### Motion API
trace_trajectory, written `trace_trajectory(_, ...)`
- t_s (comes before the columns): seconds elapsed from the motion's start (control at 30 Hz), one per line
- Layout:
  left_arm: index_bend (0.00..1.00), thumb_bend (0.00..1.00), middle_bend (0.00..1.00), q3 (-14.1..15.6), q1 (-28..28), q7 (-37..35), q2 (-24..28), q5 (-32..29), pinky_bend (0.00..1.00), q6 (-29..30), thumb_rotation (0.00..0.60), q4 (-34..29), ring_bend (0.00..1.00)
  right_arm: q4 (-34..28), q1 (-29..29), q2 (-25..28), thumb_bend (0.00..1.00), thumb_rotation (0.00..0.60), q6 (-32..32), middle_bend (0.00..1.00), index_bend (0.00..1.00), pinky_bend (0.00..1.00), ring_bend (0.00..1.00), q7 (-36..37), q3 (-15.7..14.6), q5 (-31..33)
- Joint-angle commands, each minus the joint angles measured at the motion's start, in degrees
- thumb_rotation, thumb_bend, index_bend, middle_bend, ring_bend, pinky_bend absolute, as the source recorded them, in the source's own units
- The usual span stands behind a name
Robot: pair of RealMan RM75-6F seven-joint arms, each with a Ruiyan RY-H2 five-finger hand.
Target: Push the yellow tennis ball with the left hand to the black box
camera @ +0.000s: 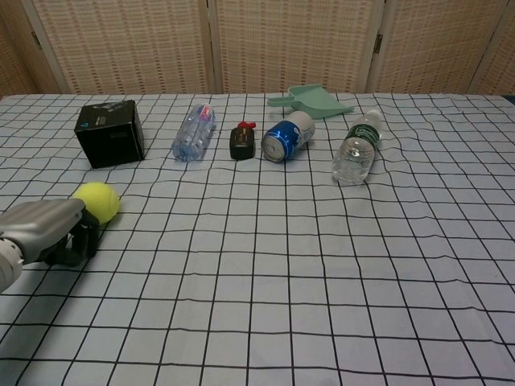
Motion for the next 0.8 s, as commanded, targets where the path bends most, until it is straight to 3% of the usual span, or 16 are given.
trace_trajectory(0.03,0.55,0.81,0.63,-0.5,-1.0,0.5,-0.4,-1.2,0.91,-0.7,0.600,1.2,0.63,0.0,0.0,0.0,0.21,0.600,0.1,0.00,0.04,0.17,0.00,0.1,0.0,0.0)
trace_trajectory(0.33,0.54,0.81,0.63,-0.6,-3.3,1.5,-1.0,-4.3,0.91,-2.6,0.600,5.7,0.63,0.1,0.1,0.0,0.21,0.600,-0.4,0.00,0.04,0.17,0.00,0.0,-0.2,0.0)
trace_trajectory(0.8,0.54,0.81,0.63,-2.3,-5.7,2.1,0.4,-7.5,0.91,-3.0,0.600,5.4,0.63,-0.1,0.2,0.0,0.21,0.600,-0.6,0.00,0.04,0.17,0.00,-0.1,-0.2,0.1)
